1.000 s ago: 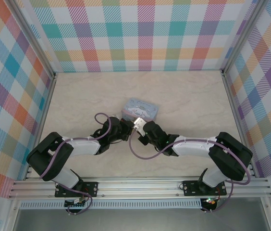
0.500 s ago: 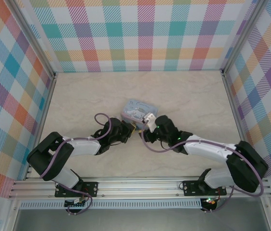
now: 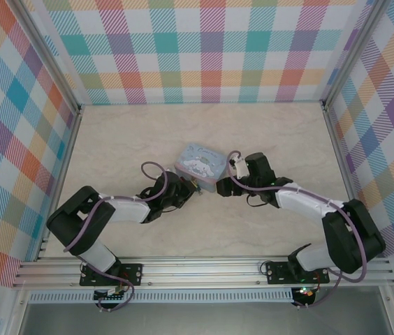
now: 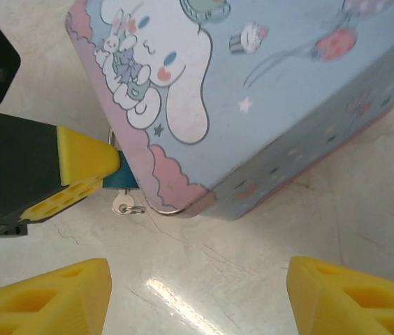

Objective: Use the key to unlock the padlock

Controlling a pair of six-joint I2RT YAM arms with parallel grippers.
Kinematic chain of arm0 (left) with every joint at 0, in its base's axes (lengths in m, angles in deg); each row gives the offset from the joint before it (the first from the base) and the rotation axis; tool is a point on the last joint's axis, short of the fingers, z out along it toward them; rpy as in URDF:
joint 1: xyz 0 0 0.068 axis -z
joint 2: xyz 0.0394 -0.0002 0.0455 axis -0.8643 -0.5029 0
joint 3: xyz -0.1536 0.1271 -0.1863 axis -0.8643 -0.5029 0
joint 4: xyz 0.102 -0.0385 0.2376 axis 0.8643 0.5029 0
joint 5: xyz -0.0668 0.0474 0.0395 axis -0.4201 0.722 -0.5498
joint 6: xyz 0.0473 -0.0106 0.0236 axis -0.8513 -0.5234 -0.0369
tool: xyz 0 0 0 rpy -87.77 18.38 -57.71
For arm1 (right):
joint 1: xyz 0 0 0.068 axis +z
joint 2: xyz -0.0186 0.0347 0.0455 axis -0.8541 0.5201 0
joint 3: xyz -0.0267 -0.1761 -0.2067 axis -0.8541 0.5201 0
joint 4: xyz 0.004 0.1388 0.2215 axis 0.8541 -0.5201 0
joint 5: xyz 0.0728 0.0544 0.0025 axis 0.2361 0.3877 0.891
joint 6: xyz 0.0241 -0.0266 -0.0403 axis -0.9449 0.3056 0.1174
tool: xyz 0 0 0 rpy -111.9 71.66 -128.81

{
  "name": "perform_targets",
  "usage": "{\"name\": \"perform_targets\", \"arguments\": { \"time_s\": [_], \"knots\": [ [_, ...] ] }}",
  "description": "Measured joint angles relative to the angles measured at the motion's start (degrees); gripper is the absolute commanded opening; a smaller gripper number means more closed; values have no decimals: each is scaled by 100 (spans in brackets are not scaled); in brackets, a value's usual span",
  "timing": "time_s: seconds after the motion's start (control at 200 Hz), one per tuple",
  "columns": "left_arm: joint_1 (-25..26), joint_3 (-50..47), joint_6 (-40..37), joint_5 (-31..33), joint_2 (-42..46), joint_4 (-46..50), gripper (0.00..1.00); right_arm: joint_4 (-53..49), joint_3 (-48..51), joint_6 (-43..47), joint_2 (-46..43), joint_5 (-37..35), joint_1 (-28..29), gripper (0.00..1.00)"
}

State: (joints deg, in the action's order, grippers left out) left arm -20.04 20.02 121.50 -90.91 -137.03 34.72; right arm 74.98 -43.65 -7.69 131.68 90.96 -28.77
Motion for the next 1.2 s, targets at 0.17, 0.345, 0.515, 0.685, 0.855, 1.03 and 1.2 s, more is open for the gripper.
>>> {"name": "perform_targets", "arguments": {
  "time_s": [0.17,0.345,0.515,0.685,0.855,1.03,1.2],
  "knots": [
    [0,17,-52,9,-133,-223,8,249,-61,-691,315,238,-149,75],
    [0,0,-52,13,-155,-223,32,645,-61,-1237,514,365,-291,84],
    [-13,-149,-125,111,-50,129,45,890,-63,-1547,669,439,-398,90],
    [-125,-254,-271,273,719,743,56,990,-238,-1735,911,533,-522,91],
    [-435,-254,-614,538,1753,1429,62,1021,-754,-1801,1386,688,-551,91],
    [-721,-275,-1001,807,2632,2170,65,1088,-1204,-1847,1871,802,-551,88],
    [-879,-339,-1346,872,3108,2632,69,1169,-1687,-1851,2350,1051,-555,86]
  ]
}}
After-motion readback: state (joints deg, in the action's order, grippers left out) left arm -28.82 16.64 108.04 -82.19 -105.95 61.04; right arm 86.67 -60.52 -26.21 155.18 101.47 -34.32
